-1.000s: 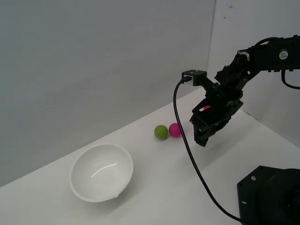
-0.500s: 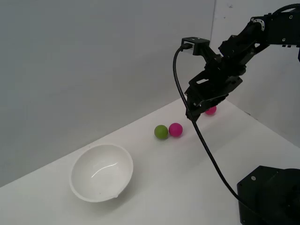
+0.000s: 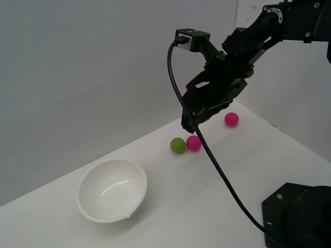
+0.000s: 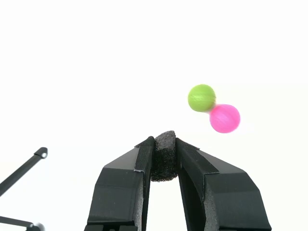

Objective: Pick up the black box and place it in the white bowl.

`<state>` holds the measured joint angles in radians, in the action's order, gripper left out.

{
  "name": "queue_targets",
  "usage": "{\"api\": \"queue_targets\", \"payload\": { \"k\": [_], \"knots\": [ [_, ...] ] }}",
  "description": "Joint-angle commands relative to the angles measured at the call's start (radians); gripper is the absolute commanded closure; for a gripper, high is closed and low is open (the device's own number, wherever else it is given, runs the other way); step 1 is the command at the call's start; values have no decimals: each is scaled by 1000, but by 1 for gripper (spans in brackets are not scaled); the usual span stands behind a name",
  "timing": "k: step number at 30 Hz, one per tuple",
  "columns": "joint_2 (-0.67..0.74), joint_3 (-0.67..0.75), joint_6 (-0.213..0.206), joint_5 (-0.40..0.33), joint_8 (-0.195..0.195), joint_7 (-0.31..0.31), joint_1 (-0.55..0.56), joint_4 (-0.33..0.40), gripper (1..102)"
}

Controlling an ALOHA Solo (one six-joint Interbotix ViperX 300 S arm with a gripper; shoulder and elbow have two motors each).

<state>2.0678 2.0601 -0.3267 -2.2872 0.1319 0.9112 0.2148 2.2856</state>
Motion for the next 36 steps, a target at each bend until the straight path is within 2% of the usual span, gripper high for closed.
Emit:
{"api": "queue_targets", "payload": {
  "k": [1, 12, 36],
  "knots": [
    [6, 11, -17, 32, -17, -23, 38, -23, 100],
    [-35, -31, -17, 61, -52, -87, 137, -54, 100],
    [-270, -264, -40, 202, -52, -190, 345, -198, 100]
  ]
}}
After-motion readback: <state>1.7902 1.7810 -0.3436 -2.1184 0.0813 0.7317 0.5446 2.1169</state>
